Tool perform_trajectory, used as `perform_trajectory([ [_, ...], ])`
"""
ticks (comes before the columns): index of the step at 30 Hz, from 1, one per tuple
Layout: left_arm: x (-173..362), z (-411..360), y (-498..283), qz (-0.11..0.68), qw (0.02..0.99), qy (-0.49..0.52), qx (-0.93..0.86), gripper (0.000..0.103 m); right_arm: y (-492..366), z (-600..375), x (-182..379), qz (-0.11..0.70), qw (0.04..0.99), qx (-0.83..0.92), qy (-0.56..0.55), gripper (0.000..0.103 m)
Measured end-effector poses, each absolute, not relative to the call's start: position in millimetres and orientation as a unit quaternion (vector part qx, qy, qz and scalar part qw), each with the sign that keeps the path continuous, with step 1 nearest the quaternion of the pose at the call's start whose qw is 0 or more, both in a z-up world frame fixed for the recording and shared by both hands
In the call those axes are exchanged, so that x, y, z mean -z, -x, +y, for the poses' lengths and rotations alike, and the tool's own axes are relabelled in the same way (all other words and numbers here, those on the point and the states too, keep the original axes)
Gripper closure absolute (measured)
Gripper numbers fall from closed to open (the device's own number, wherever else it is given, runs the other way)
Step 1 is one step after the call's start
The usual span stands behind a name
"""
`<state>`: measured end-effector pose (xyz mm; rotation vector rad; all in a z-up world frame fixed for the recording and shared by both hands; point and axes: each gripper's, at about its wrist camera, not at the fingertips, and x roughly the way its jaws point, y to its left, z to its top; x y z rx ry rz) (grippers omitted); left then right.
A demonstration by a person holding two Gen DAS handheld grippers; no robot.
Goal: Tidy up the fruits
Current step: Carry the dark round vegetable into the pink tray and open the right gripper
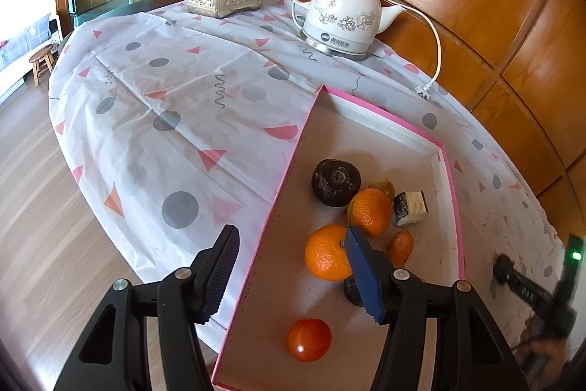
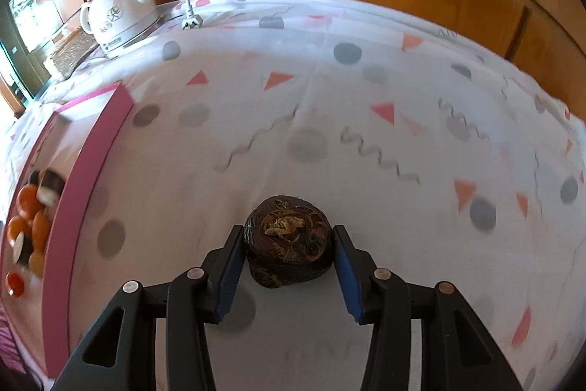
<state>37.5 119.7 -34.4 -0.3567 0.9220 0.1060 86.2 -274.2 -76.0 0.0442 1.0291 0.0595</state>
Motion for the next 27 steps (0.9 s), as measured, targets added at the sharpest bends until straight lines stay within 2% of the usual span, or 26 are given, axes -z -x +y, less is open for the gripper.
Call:
perform_trajectory([
  [10, 26.7, 116.4, -30.8, 0.433, 0.885, 0.169, -0.041, 0.042, -32.4, -285.8, 77.3, 0.483, 0.875, -0.029, -0.026, 0.055],
  [27, 20.7, 113.9, -26.0, 0.429, 0.887, 0.163, -0.042, 0.042, -16.0, -288.5, 83.8, 0.444, 0.895, -0.023, -0.031, 0.055],
])
